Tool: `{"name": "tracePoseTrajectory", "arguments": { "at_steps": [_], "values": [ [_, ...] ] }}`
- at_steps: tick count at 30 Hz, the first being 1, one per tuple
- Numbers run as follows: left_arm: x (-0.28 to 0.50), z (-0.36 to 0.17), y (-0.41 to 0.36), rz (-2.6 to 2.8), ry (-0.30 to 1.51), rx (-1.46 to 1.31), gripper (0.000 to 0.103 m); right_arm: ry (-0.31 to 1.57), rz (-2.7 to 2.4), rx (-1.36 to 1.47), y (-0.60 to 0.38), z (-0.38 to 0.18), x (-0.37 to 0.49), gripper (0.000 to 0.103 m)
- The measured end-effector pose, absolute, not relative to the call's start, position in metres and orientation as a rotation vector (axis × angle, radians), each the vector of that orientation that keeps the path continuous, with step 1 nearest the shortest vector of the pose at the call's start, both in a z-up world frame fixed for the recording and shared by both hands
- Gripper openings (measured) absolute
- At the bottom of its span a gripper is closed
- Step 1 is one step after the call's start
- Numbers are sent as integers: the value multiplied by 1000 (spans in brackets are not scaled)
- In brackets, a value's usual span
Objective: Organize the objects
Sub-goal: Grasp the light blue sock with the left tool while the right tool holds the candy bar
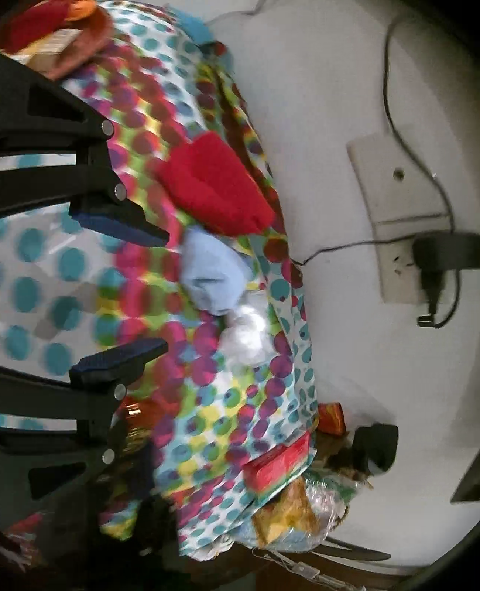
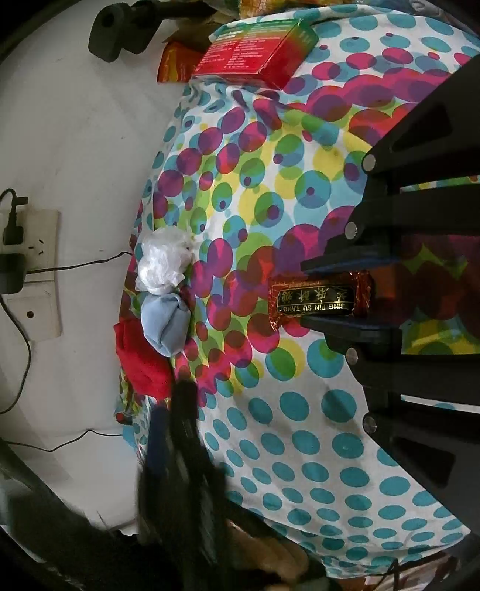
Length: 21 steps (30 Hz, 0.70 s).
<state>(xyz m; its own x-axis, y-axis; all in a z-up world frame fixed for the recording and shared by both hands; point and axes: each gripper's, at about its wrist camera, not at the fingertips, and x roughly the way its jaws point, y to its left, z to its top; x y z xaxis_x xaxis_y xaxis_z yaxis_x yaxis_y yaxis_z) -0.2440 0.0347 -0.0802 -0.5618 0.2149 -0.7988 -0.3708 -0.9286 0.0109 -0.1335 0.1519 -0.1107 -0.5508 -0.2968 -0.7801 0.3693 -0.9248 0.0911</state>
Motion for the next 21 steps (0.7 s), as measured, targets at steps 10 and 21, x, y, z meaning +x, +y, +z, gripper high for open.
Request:
{"name": "tracePoseTrajectory", "arguments": {
  "at_steps": [10, 21],
  "values": [
    [-306, -112, 56, 2532, 352, -1303, 53, 31, -2446, 1219, 156, -112, -134, 23],
    [-302, -117, 50, 2600, 285, -1216, 40, 40, -2459, 1220, 154, -112, -133, 23]
  ]
}}
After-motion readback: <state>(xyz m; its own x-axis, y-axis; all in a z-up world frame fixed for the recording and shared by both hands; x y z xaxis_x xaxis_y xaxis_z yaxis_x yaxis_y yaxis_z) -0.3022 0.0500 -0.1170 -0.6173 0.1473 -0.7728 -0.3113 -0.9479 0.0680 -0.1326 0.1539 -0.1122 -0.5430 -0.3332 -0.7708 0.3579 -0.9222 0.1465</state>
